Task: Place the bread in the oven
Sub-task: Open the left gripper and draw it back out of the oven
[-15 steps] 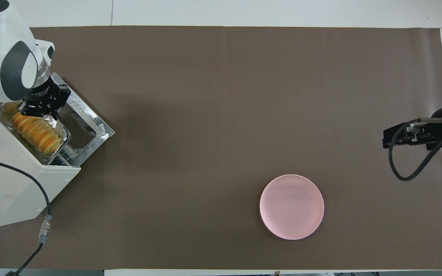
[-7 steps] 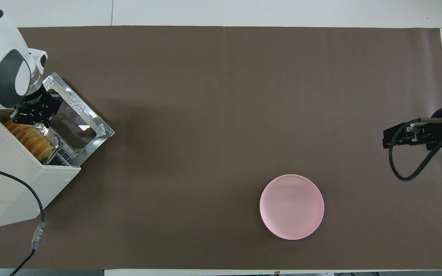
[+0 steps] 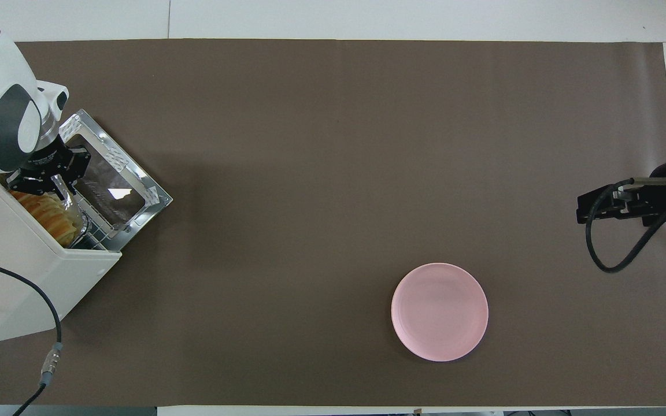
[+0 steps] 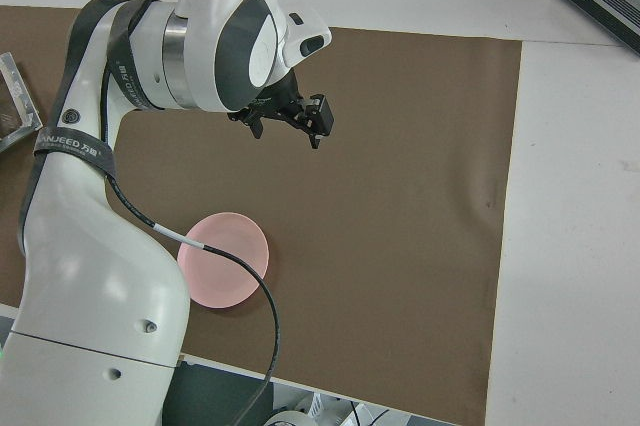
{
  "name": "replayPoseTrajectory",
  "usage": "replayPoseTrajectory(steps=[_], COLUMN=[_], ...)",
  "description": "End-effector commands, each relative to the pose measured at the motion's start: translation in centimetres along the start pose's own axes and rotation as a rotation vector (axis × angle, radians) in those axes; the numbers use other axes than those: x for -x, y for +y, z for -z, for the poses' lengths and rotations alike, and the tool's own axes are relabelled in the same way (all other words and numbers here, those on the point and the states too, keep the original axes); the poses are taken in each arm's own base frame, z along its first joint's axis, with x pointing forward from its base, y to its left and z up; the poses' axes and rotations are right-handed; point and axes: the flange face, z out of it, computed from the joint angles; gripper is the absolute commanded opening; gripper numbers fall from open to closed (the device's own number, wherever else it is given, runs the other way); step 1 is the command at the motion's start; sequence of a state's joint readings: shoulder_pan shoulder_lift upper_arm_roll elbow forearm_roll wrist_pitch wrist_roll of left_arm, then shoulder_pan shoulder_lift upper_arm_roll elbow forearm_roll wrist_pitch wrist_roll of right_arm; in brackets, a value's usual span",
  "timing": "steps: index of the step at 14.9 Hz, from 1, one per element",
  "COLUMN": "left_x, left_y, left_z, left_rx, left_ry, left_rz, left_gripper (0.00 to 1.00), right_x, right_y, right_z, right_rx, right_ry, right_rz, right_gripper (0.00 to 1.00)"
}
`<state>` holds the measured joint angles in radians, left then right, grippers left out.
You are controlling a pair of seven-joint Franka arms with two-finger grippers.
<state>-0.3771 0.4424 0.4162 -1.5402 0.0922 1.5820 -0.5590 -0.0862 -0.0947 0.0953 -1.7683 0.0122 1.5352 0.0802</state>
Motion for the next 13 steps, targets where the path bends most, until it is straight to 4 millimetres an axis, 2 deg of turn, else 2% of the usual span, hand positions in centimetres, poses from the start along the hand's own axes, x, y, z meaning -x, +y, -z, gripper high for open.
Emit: replayPoseTrajectory(steps=[1,4,7,9,13], left_x=[0.6,0.4,0.1,0.3,2.2], left_y=[-0.5,0.1,-0.4,-1.5,-4.7], left_z=[0.3,1.5,4.4,6.8,9.8], left_rx=[0.01,0.032,0.059,0.086,0.104], left_ry=[0.029,0.078,0.132,0.157,0.155], left_rz=[-0.031,-0.071,-0.138,-0.189,-0.411], left_gripper=[1.0,1.0,1.0,1.0,1.0], right_x=[0.2,0.2,0.2,0.2,0.2], right_y=[0.4,0.4,0.4,0.4,0.4], right_z=[0.4,0.4,0.4,0.4,0.4], right_rx=[0.013,0.013,0.013,0.013,0.013], right_ry=[-0.003,-0.002,-0.002,-0.002,-0.003], right_rz=[0.015,0.015,0.015,0.015,0.015], right_gripper=[1.0,1.0,1.0,1.0,1.0])
